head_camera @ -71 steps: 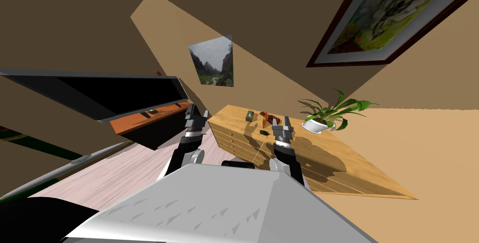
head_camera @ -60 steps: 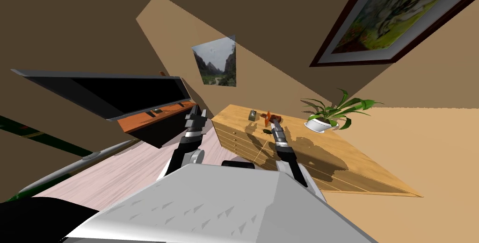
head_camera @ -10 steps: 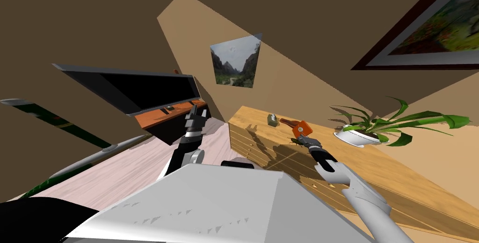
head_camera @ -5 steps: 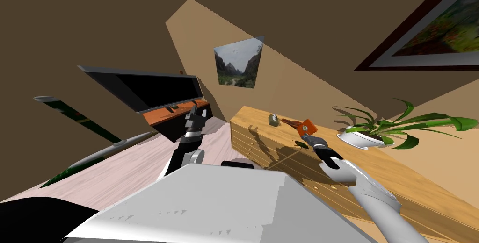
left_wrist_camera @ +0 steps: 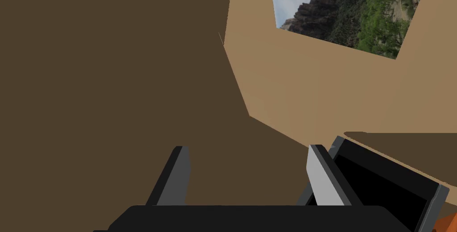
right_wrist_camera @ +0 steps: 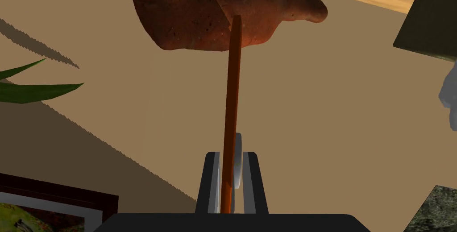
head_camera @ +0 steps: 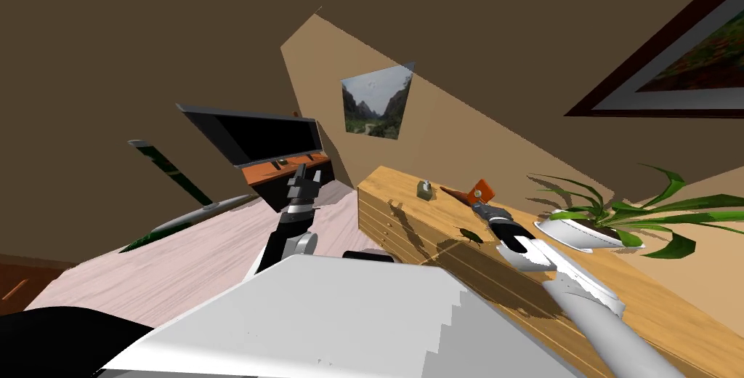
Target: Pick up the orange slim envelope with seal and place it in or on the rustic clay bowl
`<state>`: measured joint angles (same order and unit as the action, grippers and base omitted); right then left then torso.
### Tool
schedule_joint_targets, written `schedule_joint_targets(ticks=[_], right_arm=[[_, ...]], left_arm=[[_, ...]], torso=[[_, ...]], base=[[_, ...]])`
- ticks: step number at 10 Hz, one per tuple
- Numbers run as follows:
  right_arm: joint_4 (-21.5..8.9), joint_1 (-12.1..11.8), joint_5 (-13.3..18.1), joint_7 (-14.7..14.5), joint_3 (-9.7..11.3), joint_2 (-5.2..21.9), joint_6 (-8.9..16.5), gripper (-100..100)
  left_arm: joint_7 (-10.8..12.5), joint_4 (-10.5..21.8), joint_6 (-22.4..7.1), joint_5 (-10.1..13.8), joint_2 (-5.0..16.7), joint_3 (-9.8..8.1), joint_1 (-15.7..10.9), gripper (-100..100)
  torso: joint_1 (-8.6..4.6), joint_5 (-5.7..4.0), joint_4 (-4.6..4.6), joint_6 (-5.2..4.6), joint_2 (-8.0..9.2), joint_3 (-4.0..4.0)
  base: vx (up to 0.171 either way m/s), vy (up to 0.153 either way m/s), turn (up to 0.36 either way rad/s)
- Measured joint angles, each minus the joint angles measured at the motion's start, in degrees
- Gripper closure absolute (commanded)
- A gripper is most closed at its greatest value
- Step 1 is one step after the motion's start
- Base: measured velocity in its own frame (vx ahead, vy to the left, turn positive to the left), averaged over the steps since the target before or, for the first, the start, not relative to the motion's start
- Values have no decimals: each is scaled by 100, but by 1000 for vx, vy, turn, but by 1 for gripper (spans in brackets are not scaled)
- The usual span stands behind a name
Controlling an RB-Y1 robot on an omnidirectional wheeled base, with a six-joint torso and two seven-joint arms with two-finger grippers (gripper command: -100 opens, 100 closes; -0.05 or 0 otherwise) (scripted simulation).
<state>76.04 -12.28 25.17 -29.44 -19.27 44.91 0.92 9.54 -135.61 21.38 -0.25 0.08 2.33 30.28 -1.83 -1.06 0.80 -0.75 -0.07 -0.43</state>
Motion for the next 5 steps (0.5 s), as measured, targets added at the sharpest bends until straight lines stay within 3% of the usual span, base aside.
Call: schedule_joint_targets(ticks=[5], right_arm=[[268,47,-127,490,-21,151,372,100]], left_arm=[[0,0,0,0,0,0,0,0]], torso=[[-9,-18,12,16,-40,-26]], base=[[-12,-117,155]])
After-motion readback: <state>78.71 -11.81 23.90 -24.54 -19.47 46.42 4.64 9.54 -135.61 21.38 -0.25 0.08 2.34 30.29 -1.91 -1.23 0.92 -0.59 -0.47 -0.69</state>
